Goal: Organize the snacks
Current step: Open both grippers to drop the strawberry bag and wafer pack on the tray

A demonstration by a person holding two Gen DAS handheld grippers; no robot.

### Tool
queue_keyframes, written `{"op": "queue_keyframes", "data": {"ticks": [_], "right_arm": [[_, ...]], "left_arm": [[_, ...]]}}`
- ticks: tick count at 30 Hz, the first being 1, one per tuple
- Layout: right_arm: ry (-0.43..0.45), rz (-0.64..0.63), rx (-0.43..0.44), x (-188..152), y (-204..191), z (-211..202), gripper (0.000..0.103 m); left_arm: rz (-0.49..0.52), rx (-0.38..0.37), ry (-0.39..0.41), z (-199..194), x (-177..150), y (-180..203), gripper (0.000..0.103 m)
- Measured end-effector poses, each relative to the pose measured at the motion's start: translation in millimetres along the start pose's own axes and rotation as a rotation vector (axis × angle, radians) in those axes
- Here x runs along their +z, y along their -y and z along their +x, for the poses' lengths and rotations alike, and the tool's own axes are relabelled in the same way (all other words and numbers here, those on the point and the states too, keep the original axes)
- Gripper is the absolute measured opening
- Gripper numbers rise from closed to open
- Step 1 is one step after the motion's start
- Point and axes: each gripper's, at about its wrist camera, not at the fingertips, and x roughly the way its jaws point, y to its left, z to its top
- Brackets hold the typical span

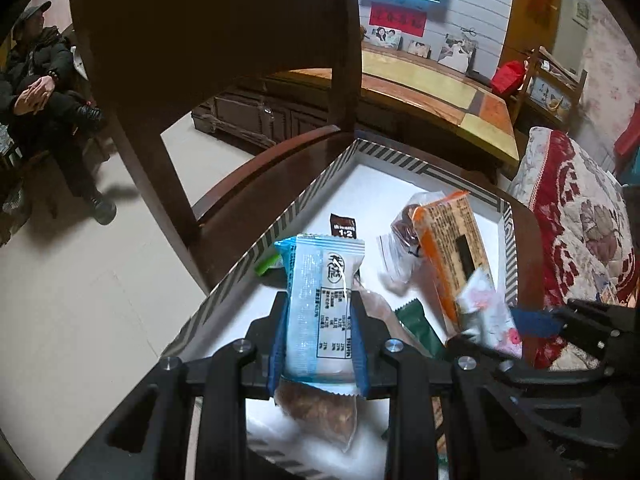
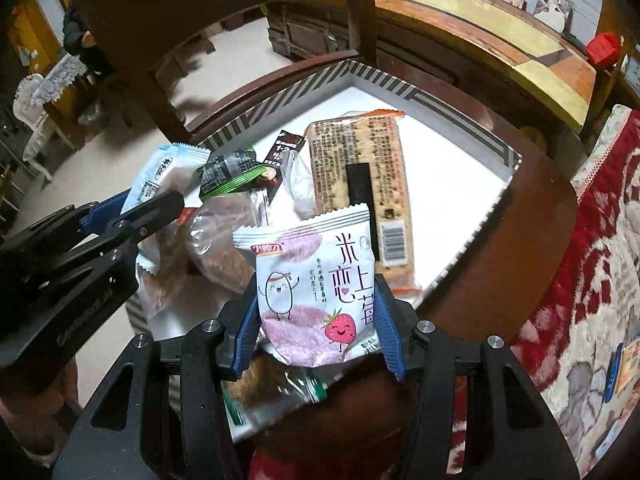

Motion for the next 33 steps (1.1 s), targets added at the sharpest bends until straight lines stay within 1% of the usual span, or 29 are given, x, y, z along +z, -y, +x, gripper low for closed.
{"op": "queue_keyframes", "data": {"ticks": [2,3,5,6,8,9,10,12,14,16,18,20,21,24,26,28,29,30,31,33], "right_arm": [[-0.045,0.001,0.004,1,-4,8,0.051],[-0.054,0.005,-0.002,1,-6,9,0.051],[-0.030,0.016,-0.004,-1,-6,6,0.052],[-0.017,0.026,-0.002,-4,-5,2,0.052],[-0.001,0.057,0.008,-9,0,-6,0.052],[0.001,0.071,0.010,-12,3,-10,0.052],[0.003,0.078,0.007,-15,4,-13,0.052],[0.013,0.079,0.009,-17,6,-18,0.052],[0.022,0.080,0.016,-17,6,-18,0.053],[0.016,0.087,0.014,-17,5,-14,0.053],[-0.001,0.078,0.021,-15,2,-7,0.054],[-0.005,0.079,0.009,-15,1,-7,0.054],[0.000,0.085,0.009,-16,2,-10,0.054],[0.048,0.114,0.022,-23,6,-35,0.054],[0.098,0.132,0.032,-38,8,-63,0.055],[0.142,0.171,0.014,-63,11,-91,0.061],[0.154,0.196,0.013,-75,12,-101,0.061],[0.159,0.229,0.024,-91,13,-111,0.061],[0.142,0.254,0.039,-112,12,-122,0.061],[0.123,0.263,0.020,-139,8,-138,0.061]], "left_arm": [[0.004,0.000,-0.001,3,1,0,0.030],[0.005,0.002,-0.002,4,1,1,0.032],[0.013,0.002,-0.002,5,1,2,0.032],[0.018,0.007,-0.004,6,1,3,0.034],[0.017,0.012,-0.013,8,1,3,0.049],[0.010,0.016,-0.016,9,1,2,0.063],[0.002,0.016,-0.015,10,1,1,0.070],[-0.007,0.013,-0.017,11,0,0,0.071],[-0.001,0.029,-0.024,11,-1,1,0.071],[0.007,0.036,-0.023,8,-2,1,0.075],[0.009,0.048,-0.017,5,-1,-1,0.077],[-0.006,0.032,-0.005,-1,0,-5,0.081],[-0.010,0.028,0.003,-4,1,-6,0.083],[0.007,0.030,0.024,-12,2,-4,0.084],[0.017,0.026,0.054,-23,1,-1,0.086],[0.005,0.011,0.082,-33,1,1,0.088],[-0.008,-0.007,0.096,-39,0,1,0.088],[-0.020,-0.024,0.107,-43,0,2,0.089],[-0.031,-0.040,0.117,-49,-1,3,0.089],[-0.022,-0.065,0.132,-60,-3,8,0.089]]}}
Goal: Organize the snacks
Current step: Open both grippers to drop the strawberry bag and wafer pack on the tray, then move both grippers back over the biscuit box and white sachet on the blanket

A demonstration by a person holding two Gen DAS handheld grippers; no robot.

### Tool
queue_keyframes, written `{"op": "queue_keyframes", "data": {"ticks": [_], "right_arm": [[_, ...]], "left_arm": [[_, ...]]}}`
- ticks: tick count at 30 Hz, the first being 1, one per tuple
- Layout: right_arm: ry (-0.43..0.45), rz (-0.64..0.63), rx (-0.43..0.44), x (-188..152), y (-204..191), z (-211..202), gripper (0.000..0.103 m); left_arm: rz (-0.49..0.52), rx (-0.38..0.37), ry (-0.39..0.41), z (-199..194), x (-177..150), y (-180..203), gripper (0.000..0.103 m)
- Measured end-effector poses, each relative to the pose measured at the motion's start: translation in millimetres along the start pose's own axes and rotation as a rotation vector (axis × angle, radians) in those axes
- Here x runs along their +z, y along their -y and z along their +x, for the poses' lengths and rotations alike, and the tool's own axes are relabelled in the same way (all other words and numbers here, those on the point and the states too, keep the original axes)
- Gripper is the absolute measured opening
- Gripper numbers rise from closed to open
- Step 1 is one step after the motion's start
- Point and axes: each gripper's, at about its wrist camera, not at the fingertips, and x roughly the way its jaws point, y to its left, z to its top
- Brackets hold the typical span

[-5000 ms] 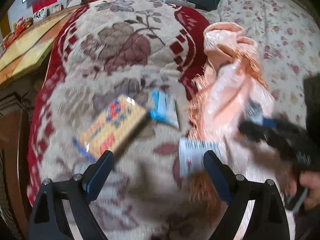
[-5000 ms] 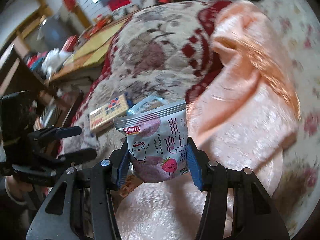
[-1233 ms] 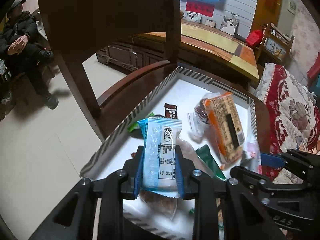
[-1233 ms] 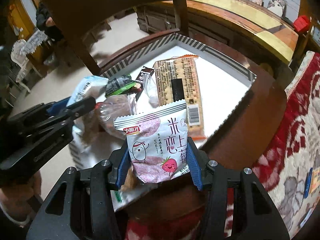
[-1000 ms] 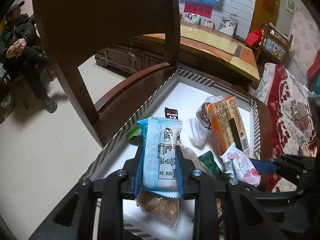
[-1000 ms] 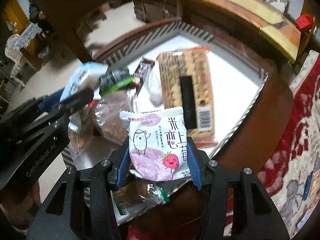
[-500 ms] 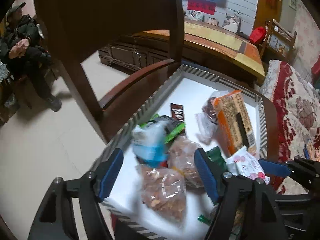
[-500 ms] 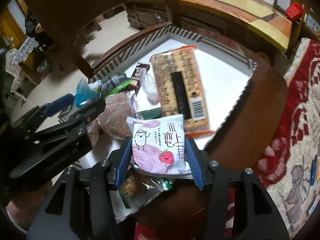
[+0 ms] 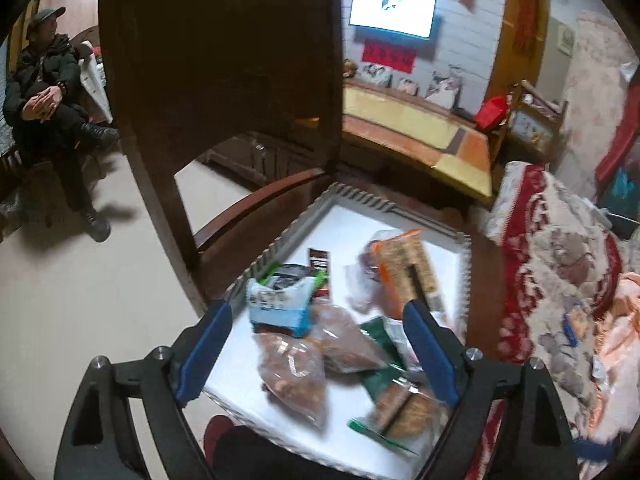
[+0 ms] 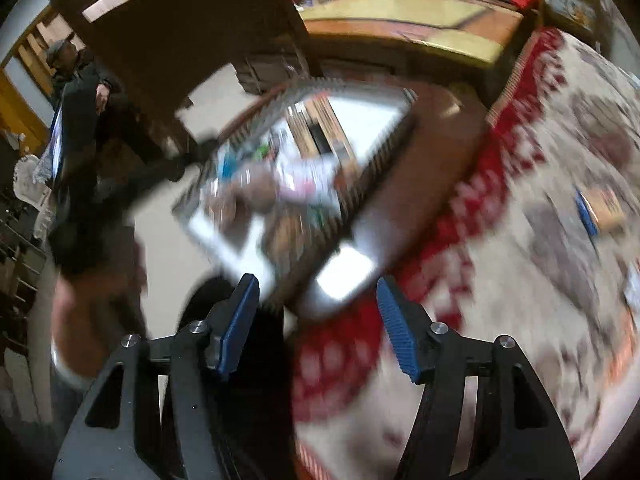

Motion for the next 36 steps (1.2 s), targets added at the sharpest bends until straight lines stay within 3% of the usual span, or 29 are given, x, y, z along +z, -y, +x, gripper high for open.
{"op": "queue_keyframes", "data": {"ticks": [4,7,11,14,17,22,27,32,36], "right_arm": [[-0.002,0.062,-0.018,-53,7,-45,0.061],[-0.023,0.114,0.004,-69,14,-58,0.062],[-0.005,0.073,0.030,-69,7,-65,0.061],[0.020,0.054,0.101,-65,7,-65,0.061],[0.028,0.085,0.169,-66,23,-62,0.061],[0.028,0.195,0.192,-65,65,-54,0.062],[0.050,0.289,0.149,-61,88,-64,0.062],[0.172,0.302,-0.018,-54,102,-144,0.062],[0.197,0.255,-0.168,-27,115,-199,0.079]], "left_arm": [[0.042,-0.035,0.067,-30,-5,13,0.089],[0.047,-0.048,0.098,-48,-5,18,0.089],[0.079,-0.016,0.117,-60,-2,27,0.089],[0.081,-0.002,0.098,-58,-1,33,0.089],[0.089,0.007,0.076,-52,-1,44,0.089],[0.106,-0.007,0.068,-47,-4,65,0.089],[0.172,-0.087,0.055,-48,-8,84,0.089],[0.233,-0.253,0.060,-60,-8,110,0.089],[0.294,-0.387,-0.002,-65,-12,138,0.094]]}}
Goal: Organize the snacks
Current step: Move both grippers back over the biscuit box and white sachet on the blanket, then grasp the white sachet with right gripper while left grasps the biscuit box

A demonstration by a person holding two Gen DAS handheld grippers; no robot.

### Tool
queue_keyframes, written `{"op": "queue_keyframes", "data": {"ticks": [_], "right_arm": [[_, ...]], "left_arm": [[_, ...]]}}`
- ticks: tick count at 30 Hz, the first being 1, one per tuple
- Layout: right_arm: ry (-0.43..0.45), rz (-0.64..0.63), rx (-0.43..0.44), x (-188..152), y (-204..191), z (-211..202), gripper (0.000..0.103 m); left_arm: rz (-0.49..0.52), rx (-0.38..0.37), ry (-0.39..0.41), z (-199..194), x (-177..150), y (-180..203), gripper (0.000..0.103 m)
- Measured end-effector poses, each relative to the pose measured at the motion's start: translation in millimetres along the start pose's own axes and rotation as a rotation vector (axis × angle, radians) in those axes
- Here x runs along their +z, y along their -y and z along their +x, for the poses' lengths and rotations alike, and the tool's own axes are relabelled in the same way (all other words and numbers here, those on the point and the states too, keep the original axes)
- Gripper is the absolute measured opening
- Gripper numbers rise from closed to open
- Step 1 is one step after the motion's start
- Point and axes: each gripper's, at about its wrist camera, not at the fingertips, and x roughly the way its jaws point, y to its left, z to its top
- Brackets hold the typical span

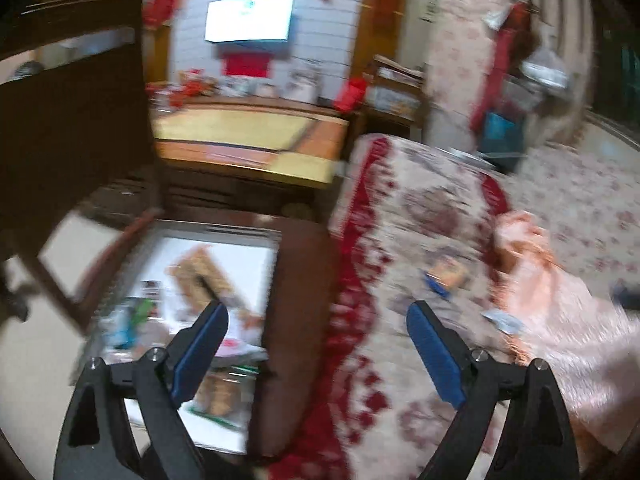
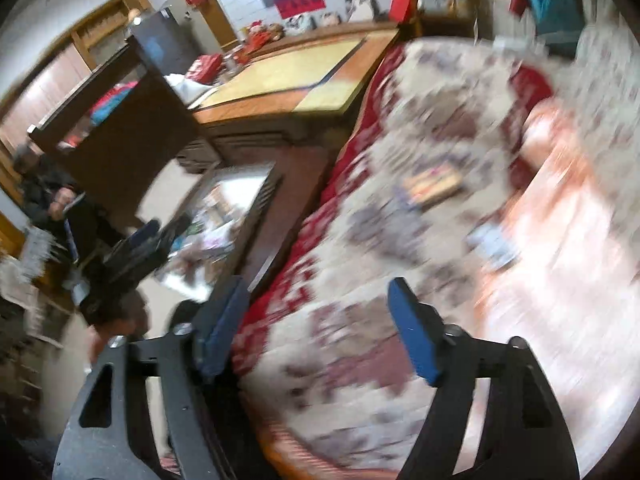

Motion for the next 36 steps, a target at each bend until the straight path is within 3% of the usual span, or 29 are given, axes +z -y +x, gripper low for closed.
{"op": "queue_keyframes", "data": {"ticks": [3,7,13,17,23,25,27,28,29,36], "right_arm": [[-0.067,-0.040,-0.103,38,22,18,0.080],[-0.165,0.026,-0.087,62,87,72,0.080],[-0.313,0.202,-0.156,38,182,152,0.080],[-0.362,0.262,-0.182,27,218,189,0.080],[-0.393,0.279,-0.149,25,232,219,0.080],[-0.401,0.260,-0.175,24,234,227,0.080],[-0.392,0.253,-0.190,16,233,231,0.072],[-0.388,0.244,-0.169,12,232,234,0.058],[-0.390,0.232,-0.161,9,230,237,0.053],[-0.326,0.208,-0.174,2,226,240,0.052]], "left_arm": [[0.065,-0.058,-0.043,11,2,23,0.095],[0.103,-0.146,-0.115,37,2,49,0.095],[0.178,-0.175,-0.206,76,0,81,0.095],[0.226,-0.193,-0.226,96,4,97,0.095],[0.303,-0.234,-0.272,138,18,127,0.095],[0.320,-0.263,-0.292,156,24,139,0.095],[0.326,-0.300,-0.324,178,30,151,0.095],[0.335,-0.312,-0.339,189,33,158,0.095],[0.350,-0.315,-0.352,201,35,166,0.095],[0.489,-0.318,-0.464,277,42,211,0.095]]}}
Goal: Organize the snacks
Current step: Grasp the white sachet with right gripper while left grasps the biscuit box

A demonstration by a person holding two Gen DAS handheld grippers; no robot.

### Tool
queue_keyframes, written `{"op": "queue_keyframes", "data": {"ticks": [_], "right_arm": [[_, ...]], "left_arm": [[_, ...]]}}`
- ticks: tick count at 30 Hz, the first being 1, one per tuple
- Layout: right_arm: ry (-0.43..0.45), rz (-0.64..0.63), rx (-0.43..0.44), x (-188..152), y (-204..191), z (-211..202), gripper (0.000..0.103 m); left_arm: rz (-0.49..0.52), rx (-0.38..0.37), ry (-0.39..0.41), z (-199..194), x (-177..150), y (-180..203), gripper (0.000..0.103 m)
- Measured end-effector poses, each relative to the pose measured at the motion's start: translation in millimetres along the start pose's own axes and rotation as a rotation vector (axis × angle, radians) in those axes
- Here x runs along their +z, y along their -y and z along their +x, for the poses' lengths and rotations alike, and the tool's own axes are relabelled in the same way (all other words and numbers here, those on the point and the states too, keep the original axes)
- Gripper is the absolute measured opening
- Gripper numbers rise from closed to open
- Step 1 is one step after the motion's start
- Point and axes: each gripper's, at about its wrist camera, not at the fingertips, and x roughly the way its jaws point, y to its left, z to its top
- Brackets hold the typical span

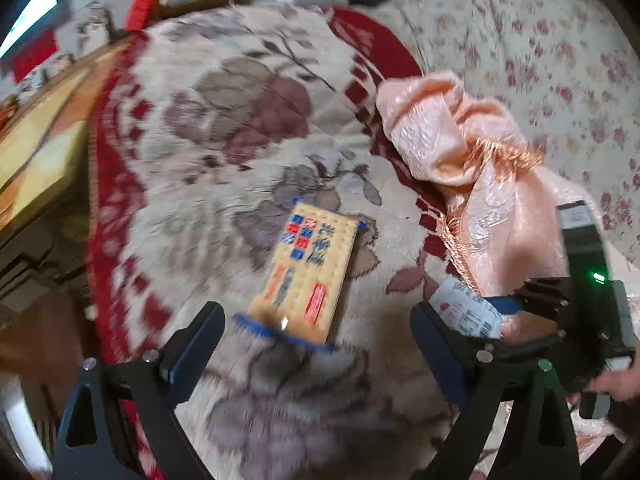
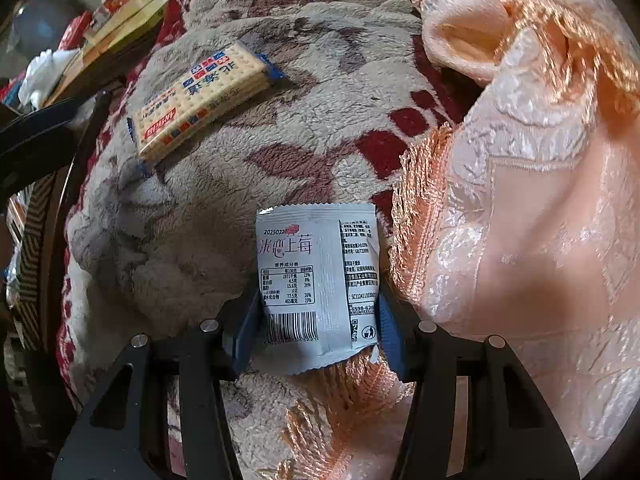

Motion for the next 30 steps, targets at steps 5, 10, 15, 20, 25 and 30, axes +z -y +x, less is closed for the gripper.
{"op": "queue_keyframes", "data": {"ticks": [5,10,15,20,25,30], "right_arm": [[0.021,0.059,0.053,-4,12,-2,0.052],[0.033,0.055,0.056,-6,14,-3,0.052],[0.069,0.041,0.052,-11,14,-7,0.051],[0.118,0.009,0.052,-9,3,-24,0.051],[0.160,-0.024,0.058,-12,-20,-40,0.051],[0.206,-0.031,0.111,-24,-43,-59,0.051]], "left_arm": [[0.076,0.028,-0.066,37,10,10,0.095],[0.105,0.089,-0.089,58,13,12,0.081],[0.026,0.096,-0.076,62,8,5,0.058],[-0.088,0.093,-0.020,35,-15,-6,0.058],[-0.166,0.145,0.055,-10,-46,-12,0.058],[-0.227,0.216,0.124,-58,-82,-16,0.058]]}}
